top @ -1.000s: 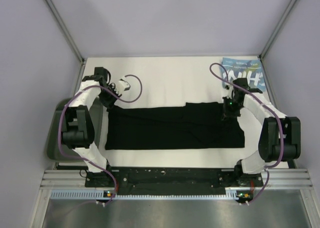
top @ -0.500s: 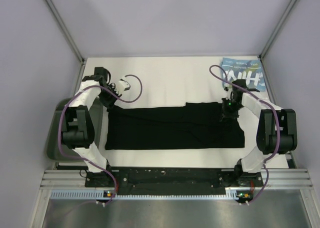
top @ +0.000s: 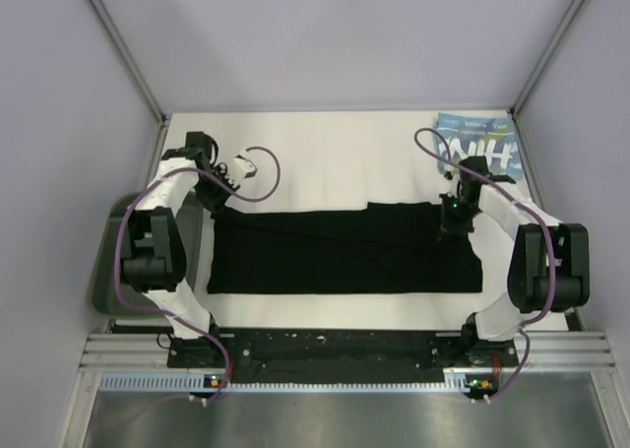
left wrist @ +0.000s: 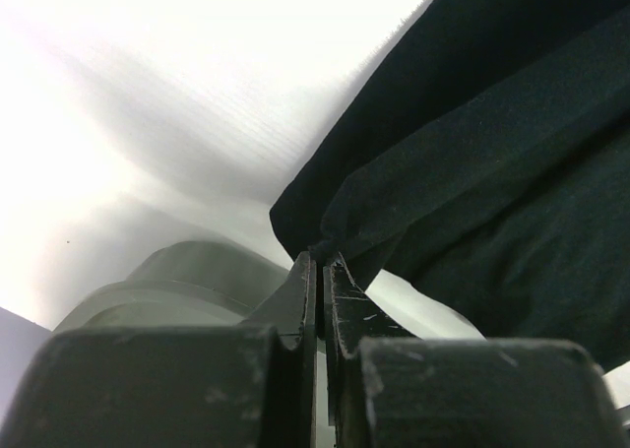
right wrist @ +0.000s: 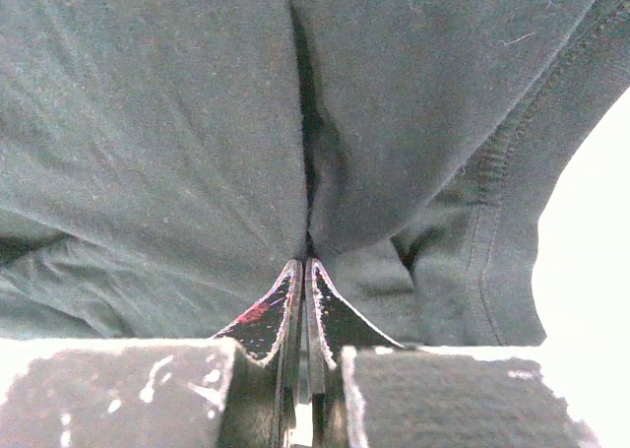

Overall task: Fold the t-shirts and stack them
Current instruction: Fold the other side of the tshirt into a rectangle

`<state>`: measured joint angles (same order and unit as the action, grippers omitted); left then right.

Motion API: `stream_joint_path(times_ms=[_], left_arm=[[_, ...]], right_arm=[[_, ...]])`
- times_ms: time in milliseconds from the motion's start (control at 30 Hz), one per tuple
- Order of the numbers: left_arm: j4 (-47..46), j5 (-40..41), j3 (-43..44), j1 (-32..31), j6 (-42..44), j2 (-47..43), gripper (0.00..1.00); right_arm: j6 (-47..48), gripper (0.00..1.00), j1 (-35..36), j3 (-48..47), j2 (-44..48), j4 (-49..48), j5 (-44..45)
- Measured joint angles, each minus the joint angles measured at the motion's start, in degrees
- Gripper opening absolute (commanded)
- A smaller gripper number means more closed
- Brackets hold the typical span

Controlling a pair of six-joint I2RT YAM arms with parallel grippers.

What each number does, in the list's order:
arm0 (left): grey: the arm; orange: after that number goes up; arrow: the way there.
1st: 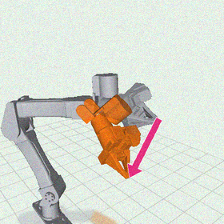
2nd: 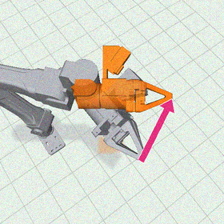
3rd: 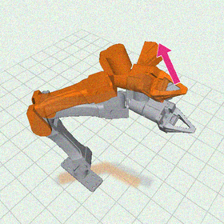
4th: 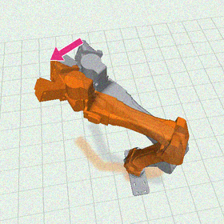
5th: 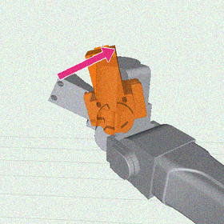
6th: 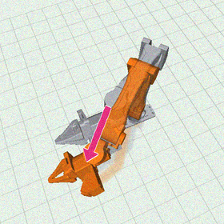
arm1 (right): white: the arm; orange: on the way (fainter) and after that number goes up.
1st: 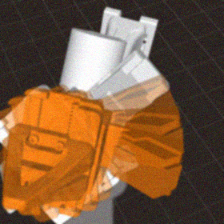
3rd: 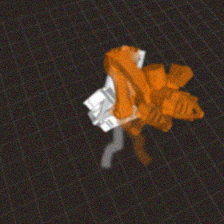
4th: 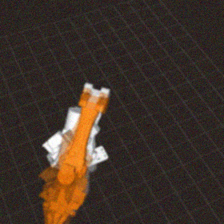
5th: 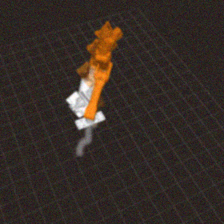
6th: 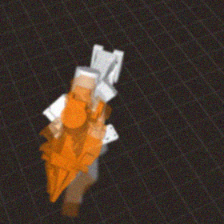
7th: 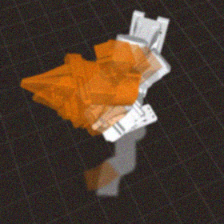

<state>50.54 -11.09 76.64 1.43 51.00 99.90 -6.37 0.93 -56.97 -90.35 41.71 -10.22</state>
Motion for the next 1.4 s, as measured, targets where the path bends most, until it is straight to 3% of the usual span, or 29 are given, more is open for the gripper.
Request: stream_joint_path(times_ms=[433, 467, 600, 833, 933, 1067, 1133, 1400], left_arm=[[-1.8, -0.5, -1.3, -0.4, 1.1, -0.2, 0.0], [-2.0, -0.2, -2.5, -0.4, 1.9, -0.4, 0.03], [-0.4, 1.5, -7.5, -0.5, 5.7, -0.6, 0.48], [6.8, 2.5, -7.6, -0.6, 9.9, -2.1, 0.6], [11.3, -0.5, -3.1, -0.6, 10.9, -3.4, 0.52], [12.3, -5.1, 3.3, -2.1, 9.7, -4.5, 0.15], [11.1, -6.2, 4.0, -3.6, 7.6, -4.5, 0.07], [2.2, -3.0, 0.5, -7.8, 0.3, 1.2, 0.05]], right_arm=[[1.8, 0.01, 0.0, 0.0, 2.0, 6.3, 1.8], [1.9, 0.04, 0.0, 0.0, 1.3, 6.4, 1.8], [2.2, 0.24, 0.0, 0.0, -1.7, 7.0, 3.1], [2.3, 0.39, 0.0, -0.1, -1.7, 7.8, 5.0], [2.3, 0.41, 0.0, -0.3, 1.0, 8.3, 5.7], [2.3, 0.43, 0.0, -3.0, 4.8, 8.4, 5.7], [2.1, 0.42, 0.0, -4.7, 5.8, 6.7, 5.1], [0.2, 0.39, 0.0, -7.6, -0.3, -3.4, 2.0]])
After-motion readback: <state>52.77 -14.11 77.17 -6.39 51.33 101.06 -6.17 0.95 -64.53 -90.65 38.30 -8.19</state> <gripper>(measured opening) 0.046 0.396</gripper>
